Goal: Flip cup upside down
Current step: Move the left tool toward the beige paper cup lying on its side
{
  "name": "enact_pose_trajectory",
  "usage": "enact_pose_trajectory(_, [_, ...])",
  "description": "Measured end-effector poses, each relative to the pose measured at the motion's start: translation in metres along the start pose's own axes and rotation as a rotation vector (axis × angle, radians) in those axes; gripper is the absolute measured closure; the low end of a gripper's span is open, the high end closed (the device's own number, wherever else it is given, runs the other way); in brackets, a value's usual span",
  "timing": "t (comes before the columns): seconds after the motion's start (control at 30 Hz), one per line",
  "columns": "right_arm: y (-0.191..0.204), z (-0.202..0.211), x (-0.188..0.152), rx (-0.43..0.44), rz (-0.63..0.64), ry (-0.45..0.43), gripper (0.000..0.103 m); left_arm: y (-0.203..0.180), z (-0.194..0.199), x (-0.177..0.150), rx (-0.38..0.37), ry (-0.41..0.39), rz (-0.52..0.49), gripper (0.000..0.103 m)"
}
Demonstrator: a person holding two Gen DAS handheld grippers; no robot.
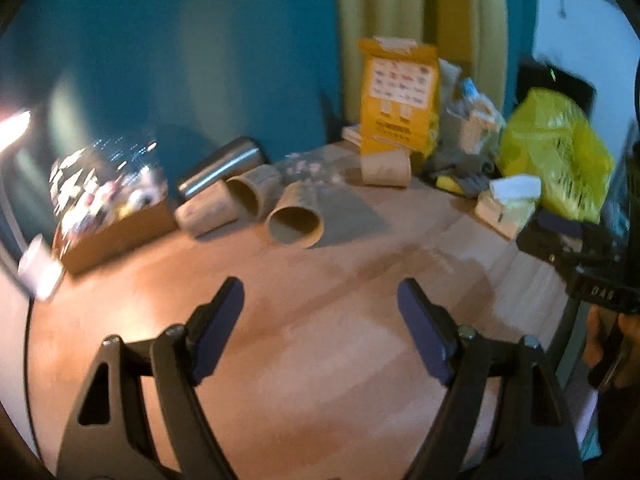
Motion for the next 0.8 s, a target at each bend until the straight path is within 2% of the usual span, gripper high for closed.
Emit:
enact_pose_trajectory(0.3, [-0.060,-0.054,0.018,-0.033,-0.077,0.033,0.023,-0.040,-0.114,0.074,-0.028,0.120,-0.280,0.022])
enact_pose_trajectory(0.43, [-0.081,-0.076,0.024,-0.032,-0.116,0.069,0.023,-0.063,-0.167,0.102,-0.090,0.173,-0.438,0.022])
enact_pose_trajectory(0.7, [-0.101,-0.102,0.037,-0.028,-0.124,0.091,0.023,-0.104,-0.259,0.134,-0.175,0.273,-0.699,0.022])
enact_pose_trajectory(0.8, [-0.105,-0.109,0.040,-0.008,-0.142,0.098,0.023,-0.118,-0.285,0.134,-0.216,0.345,-0.792,0.022])
Point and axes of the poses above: each gripper's, at about its wrist camera, not at the fingertips, and z roughly against the way its jaws point, y to its left, x to its top, the point moved 5 cm from there along -z, roughly the way its jaws point, and after that the axes turned 8 degrees about z, right-handed, at the moved point
